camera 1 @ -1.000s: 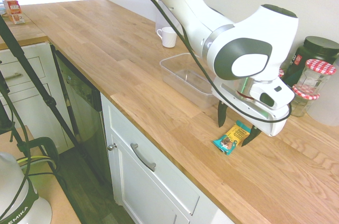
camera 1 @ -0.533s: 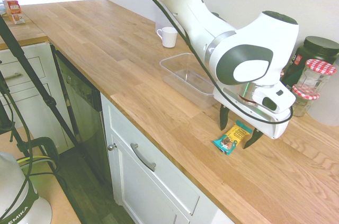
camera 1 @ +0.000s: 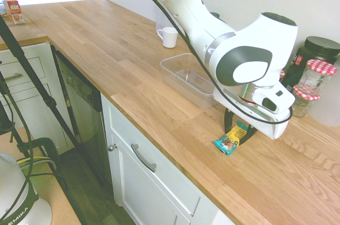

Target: Put the protein bar into the container

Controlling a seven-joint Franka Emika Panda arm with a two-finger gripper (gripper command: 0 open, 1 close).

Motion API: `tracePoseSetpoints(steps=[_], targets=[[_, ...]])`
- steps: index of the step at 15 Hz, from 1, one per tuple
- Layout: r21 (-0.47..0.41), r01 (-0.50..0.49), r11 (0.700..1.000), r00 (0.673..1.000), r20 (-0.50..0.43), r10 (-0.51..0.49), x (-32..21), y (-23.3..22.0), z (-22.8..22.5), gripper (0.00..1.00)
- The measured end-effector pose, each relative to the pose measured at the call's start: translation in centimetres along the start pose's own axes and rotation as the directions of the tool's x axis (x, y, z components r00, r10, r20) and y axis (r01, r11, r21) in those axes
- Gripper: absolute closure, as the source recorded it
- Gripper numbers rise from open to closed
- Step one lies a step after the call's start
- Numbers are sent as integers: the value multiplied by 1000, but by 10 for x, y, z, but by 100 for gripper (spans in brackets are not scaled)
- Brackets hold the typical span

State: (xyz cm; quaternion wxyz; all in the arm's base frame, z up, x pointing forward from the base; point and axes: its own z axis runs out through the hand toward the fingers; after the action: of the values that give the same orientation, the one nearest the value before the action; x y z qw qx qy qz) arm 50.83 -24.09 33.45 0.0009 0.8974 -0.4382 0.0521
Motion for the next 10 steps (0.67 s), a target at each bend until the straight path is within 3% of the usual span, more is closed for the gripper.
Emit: tracePoseSetpoints(steps=[7,10], targets=[[3,6,1000,1000,-3,-6,-1,-3,-1,100],[26,3,1000,1000,-30,-3,1,-2,-25,100]])
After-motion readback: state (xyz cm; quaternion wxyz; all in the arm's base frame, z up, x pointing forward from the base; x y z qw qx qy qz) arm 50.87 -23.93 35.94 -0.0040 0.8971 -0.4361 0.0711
